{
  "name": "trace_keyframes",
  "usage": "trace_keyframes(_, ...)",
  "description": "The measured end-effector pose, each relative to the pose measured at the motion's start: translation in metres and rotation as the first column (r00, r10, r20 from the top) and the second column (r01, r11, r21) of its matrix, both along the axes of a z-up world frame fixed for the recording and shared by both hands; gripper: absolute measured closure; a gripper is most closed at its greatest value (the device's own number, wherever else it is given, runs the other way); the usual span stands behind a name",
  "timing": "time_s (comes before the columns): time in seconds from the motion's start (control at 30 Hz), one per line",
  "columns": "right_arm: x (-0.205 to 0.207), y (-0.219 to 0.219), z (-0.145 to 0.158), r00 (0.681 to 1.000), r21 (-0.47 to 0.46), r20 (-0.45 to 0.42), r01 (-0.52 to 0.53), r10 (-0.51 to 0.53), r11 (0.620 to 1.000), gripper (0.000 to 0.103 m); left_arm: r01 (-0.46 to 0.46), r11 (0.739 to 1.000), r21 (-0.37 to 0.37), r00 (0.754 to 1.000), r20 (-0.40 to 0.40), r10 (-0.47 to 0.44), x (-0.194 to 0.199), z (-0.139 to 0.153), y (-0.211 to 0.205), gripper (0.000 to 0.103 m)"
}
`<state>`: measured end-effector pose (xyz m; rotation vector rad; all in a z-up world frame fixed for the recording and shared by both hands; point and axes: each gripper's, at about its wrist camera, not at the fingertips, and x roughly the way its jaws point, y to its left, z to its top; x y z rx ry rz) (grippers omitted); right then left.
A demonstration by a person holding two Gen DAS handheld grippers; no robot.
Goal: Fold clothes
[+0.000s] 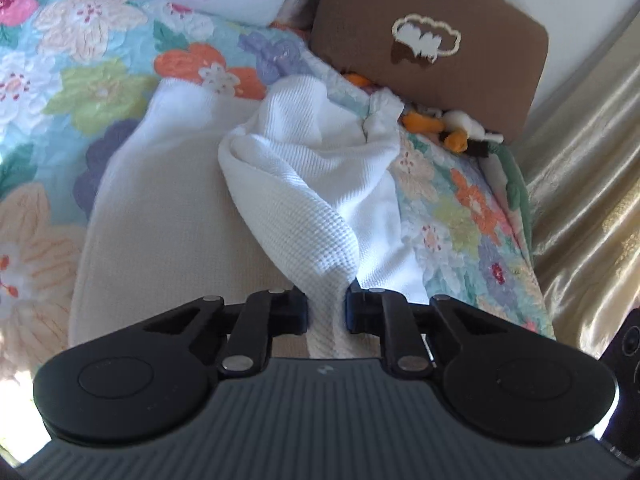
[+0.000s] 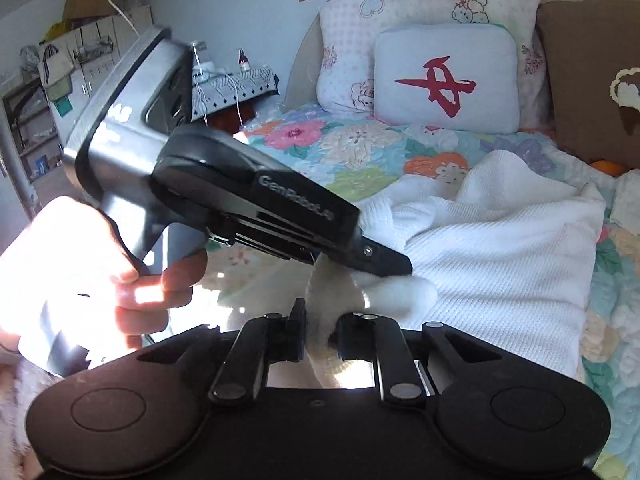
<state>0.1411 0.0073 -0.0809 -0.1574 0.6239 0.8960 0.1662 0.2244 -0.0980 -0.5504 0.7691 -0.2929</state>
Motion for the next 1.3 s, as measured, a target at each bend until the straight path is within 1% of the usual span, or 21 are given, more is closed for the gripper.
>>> trace_keyframes(0.03, -0.004, -0.004, 0.007, 1.000, 0.000, 0.010, 0.002, -0.002, 1.000, 0.081, -0.035, 0.999, -0.012, 0.999, 0.030, 0.035, -0.008, 0.007, 0.012, 0.089)
trace_keyframes(0.07, -0.007, -0.009, 0.015, 1.000, -0.001, 0.021, 0.004, -0.004, 1.000, 0.069, -0.071, 0.997, -0.002, 0.997, 0.042, 0.071, -0.015, 0.010, 0.021, 0.089)
trace_keyframes(0.13, -0.014, -0.018, 0.029, 0.999, -0.002, 0.042, 0.008, -0.008, 1.000, 0.055, -0.137, 0.987, 0.080, 0.990, 0.021, 0.136, -0.021, 0.010, 0.029, 0.088)
trace_keyframes(0.2, -0.015, -0.024, 0.034, 0.997, -0.057, 0.074, 0.041, -0.037, 0.998, 0.050, -0.143, 0.964, 0.225, 0.983, -0.081, 0.165, -0.017, -0.003, 0.024, 0.086)
trace_keyframes(0.23, -0.013, -0.025, 0.029, 0.996, -0.105, 0.071, 0.065, -0.058, 0.992, 0.050, -0.113, 0.953, 0.280, 0.971, -0.174, 0.166, -0.011, -0.017, 0.022, 0.086)
trace_keyframes(0.27, -0.007, -0.025, 0.021, 0.996, -0.149, 0.049, 0.084, -0.077, 0.985, 0.050, -0.092, 0.950, 0.297, 0.953, -0.250, 0.170, -0.007, -0.030, 0.021, 0.086)
trace_keyframes(0.3, -0.007, -0.023, 0.014, 0.996, -0.180, 0.036, 0.089, -0.083, 0.980, 0.050, -0.100, 0.953, 0.287, 0.943, -0.277, 0.182, -0.005, -0.035, 0.024, 0.086)
trace_keyframes(0.47, -0.006, -0.011, -0.019, 0.993, -0.331, -0.021, 0.106, -0.120, 0.938, 0.049, -0.154, 0.966, 0.207, 0.940, -0.271, 0.208, -0.005, -0.033, 0.040, 0.084)
trace_keyframes(0.6, -0.025, 0.002, -0.034, 0.989, -0.431, 0.080, 0.145, -0.123, 0.890, 0.048, -0.187, 0.970, 0.153, 0.939, -0.264, 0.222, -0.008, -0.032, 0.048, 0.084)
trace_keyframes(0.67, -0.027, 0.005, -0.038, 0.984, -0.441, 0.108, 0.175, -0.142, 0.880, 0.042, -0.194, 0.972, 0.134, 0.942, -0.250, 0.222, -0.010, -0.030, 0.049, 0.084)
trace_keyframes(0.77, -0.023, 0.007, -0.044, 0.969, -0.425, 0.141, 0.245, -0.204, 0.871, 0.038, -0.192, 0.973, 0.125, 0.951, -0.220, 0.216, -0.014, -0.027, 0.047, 0.085)
trace_keyframes(0.83, -0.015, 0.006, -0.049, 0.959, -0.393, 0.152, 0.282, -0.241, 0.875, 0.038, -0.185, 0.975, 0.123, 0.957, -0.203, 0.207, -0.014, -0.025, 0.046, 0.086)
trace_keyframes(0.9, -0.012, 0.002, -0.043, 0.953, -0.354, 0.163, 0.299, -0.257, 0.886, 0.057, -0.177, 0.976, 0.128, 0.961, -0.191, 0.199, -0.015, -0.023, 0.046, 0.086)
trace_keyframes(0.93, -0.012, 0.000, -0.038, 0.949, -0.336, 0.168, 0.308, -0.266, 0.890, 0.072, -0.177, 0.972, 0.156, 0.961, -0.186, 0.205, -0.015, -0.021, 0.045, 0.086)
trace_keyframes(0.97, -0.014, -0.002, -0.032, 0.945, -0.322, 0.177, 0.319, -0.274, 0.892, 0.081, -0.180, 0.961, 0.210, 0.959, -0.182, 0.219, -0.017, -0.018, 0.042, 0.086)
trace_keyframes(1.03, -0.023, -0.001, -0.020, 0.930, -0.345, 0.230, 0.352, -0.286, 0.870, 0.085, -0.180, 0.904, 0.388, 0.948, -0.177, 0.264, -0.019, -0.015, 0.035, 0.082)
trace_keyframes(1.1, -0.023, -0.002, -0.022, 0.932, -0.381, 0.191, 0.360, -0.308, 0.852, 0.086, -0.183, 0.853, 0.489, 0.932, -0.188, 0.309, -0.021, -0.018, 0.034, 0.081)
trace_keyframes(1.13, -0.021, -0.004, -0.028, 0.933, -0.390, 0.146, 0.359, -0.328, 0.848, 0.086, -0.191, 0.854, 0.484, 0.928, -0.195, 0.318, -0.022, -0.018, 0.037, 0.081)
trace_keyframes(1.2, -0.017, -0.008, -0.040, 0.934, -0.397, 0.096, 0.354, -0.345, 0.847, 0.085, -0.223, 0.910, 0.351, 0.927, -0.211, 0.309, -0.025, -0.016, 0.049, 0.078)
trace_keyframes(1.27, -0.016, -0.010, -0.040, 0.938, -0.387, 0.082, 0.342, -0.338, 0.856, 0.078, -0.253, 0.925, 0.282, 0.934, -0.178, 0.310, -0.029, -0.009, 0.055, 0.076)
trace_keyframes(1.3, -0.015, -0.011, -0.037, 0.936, -0.372, 0.060, 0.343, -0.346, 0.863, 0.077, -0.258, 0.929, 0.264, 0.942, -0.146, 0.303, -0.031, -0.004, 0.054, 0.065)
